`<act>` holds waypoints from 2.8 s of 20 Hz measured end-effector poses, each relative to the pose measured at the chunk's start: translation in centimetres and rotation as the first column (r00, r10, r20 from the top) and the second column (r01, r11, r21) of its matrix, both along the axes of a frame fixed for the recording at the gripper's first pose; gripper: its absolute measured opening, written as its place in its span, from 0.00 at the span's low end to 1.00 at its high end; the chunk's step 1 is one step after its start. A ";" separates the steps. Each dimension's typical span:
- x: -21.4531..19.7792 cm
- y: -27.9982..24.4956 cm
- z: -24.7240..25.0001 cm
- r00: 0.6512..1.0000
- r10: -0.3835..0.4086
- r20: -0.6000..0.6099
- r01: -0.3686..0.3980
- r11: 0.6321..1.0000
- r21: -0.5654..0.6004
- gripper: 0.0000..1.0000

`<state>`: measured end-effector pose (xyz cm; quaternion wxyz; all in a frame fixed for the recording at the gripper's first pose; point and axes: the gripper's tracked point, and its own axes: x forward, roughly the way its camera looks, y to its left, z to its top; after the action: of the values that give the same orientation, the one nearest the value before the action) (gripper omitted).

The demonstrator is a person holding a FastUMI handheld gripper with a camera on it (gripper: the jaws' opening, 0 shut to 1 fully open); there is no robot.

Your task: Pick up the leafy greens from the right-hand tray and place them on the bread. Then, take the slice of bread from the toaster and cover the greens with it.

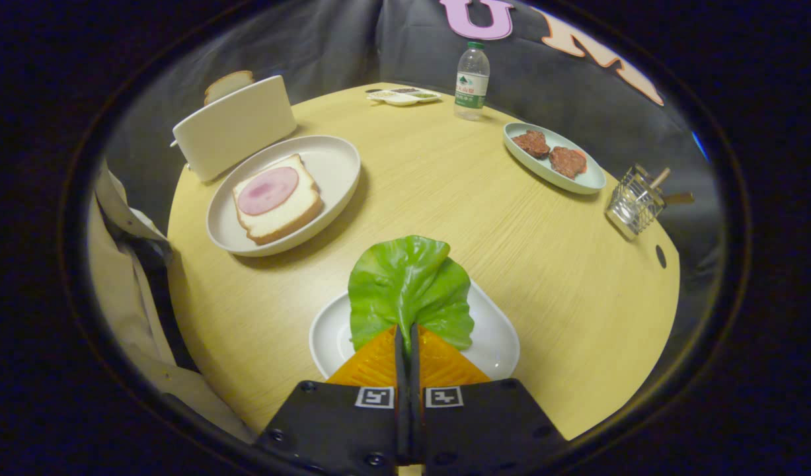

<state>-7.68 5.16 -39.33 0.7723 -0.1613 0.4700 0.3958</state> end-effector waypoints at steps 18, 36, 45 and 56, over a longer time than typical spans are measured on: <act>-1.4 7.4 8.7 0.985 0.100 0.142 -0.106 0.994 0.029 0.04; -2.6 19.9 9.7 0.961 0.245 0.131 -0.259 0.960 0.103 0.05; -3.3 22.4 7.3 0.953 0.285 0.098 -0.293 0.953 0.073 0.14; -3.1 23.2 8.0 0.958 0.263 0.118 -0.273 0.959 0.080 0.68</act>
<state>-10.82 28.41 -31.33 0.7422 -0.2070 0.3827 0.5097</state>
